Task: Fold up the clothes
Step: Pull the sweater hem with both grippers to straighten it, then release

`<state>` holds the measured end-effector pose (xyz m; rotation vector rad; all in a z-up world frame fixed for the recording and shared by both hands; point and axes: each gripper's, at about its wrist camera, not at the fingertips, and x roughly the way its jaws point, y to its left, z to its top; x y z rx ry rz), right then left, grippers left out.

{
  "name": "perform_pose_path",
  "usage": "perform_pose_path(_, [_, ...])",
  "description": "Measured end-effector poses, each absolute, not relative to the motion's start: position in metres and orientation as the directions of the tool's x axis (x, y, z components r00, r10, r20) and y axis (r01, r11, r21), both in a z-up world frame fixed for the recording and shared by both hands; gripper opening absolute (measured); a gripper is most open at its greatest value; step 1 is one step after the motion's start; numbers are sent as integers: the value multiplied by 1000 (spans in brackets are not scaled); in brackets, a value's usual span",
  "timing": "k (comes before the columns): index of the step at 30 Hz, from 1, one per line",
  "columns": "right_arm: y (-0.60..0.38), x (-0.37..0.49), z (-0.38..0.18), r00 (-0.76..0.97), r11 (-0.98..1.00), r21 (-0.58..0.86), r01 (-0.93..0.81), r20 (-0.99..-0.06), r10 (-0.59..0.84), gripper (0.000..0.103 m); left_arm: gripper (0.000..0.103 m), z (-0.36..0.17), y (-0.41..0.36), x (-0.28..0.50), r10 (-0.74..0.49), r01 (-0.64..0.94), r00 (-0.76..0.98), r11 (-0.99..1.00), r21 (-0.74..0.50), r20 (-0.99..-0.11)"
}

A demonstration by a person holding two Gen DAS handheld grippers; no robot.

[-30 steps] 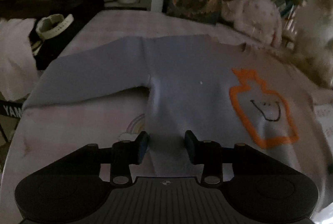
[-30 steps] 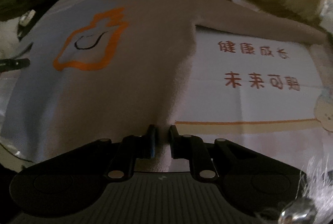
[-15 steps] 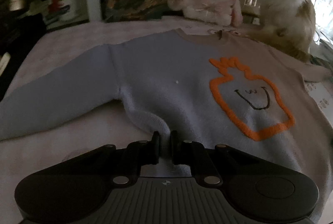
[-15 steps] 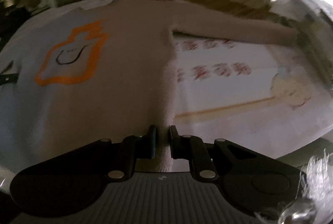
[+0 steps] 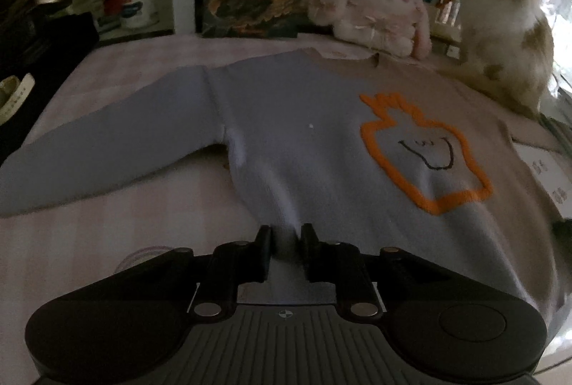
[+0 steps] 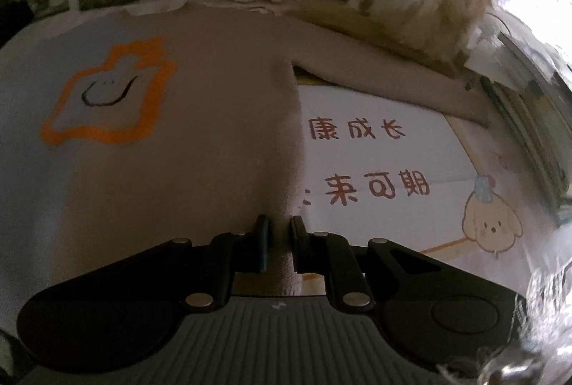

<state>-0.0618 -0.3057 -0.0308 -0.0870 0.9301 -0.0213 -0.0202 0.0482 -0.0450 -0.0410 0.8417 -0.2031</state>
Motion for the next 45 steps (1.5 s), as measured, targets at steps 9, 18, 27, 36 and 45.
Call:
perform_pose_path(9, [-309,-86,-29,588,999,-45,-28,-809,-20,14,12,-48,42,2,-203,207,640,974,-88,-741])
perform_pose_path(18, [-306,-91,-28,589,999,-52,-10,-807,-36,34,28,-35,60,-34,-213,151,656,977,-151,-724])
perform_pose_path(27, [-319,-109,-29,586,996,72,61,-810,23,32,35,-43,60,-81,-283,126,589,957,-260,-757])
perform_pose_path(36, [-316,-107,-27,593,996,24,87,-805,-32,11,2,-32,55,-90,-159,159,640,985,-73,-751])
perform_pose_path(45, [-314,-106,-28,597,995,3,96,-800,-55,11,9,-41,47,-99,-190,234,626,971,-50,-757])
